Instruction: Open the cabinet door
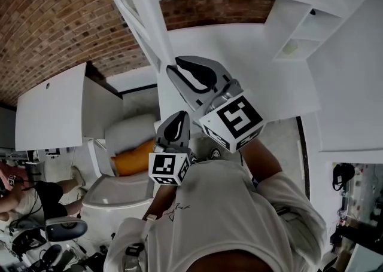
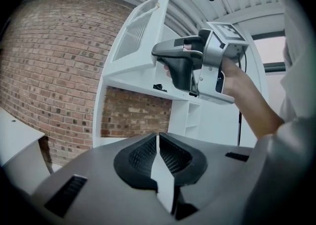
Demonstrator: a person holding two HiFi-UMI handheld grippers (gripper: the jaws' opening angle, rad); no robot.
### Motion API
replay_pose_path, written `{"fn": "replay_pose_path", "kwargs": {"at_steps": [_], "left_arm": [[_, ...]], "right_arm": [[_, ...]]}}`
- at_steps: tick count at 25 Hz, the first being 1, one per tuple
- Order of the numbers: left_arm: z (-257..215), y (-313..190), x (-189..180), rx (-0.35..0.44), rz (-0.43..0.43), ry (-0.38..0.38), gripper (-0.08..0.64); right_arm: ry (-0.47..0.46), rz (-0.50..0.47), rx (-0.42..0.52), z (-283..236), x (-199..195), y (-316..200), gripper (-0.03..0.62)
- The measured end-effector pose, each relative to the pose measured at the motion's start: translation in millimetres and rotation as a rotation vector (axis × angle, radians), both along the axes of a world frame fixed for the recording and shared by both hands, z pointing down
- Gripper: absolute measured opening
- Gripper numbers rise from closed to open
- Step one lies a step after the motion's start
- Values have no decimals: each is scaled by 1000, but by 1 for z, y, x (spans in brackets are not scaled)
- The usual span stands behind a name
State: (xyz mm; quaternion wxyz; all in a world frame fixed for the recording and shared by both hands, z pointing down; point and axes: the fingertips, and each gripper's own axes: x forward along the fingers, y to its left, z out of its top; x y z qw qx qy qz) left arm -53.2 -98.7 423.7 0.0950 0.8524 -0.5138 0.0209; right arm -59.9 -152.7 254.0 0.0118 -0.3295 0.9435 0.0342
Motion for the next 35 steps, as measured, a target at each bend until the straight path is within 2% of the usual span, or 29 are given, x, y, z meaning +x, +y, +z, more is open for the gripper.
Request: {"fn": "replay_pose_path", "kwargs": {"at_steps": [14,35], "left_arm": [[1,1,-14,-4,-42,-1,28],[3,-2,-21,-6,-57,3,28]], "right_arm": [[-4,-93,13,-1,-27,13,75],[-13,-155,-6,-1,-51,23,78]]}}
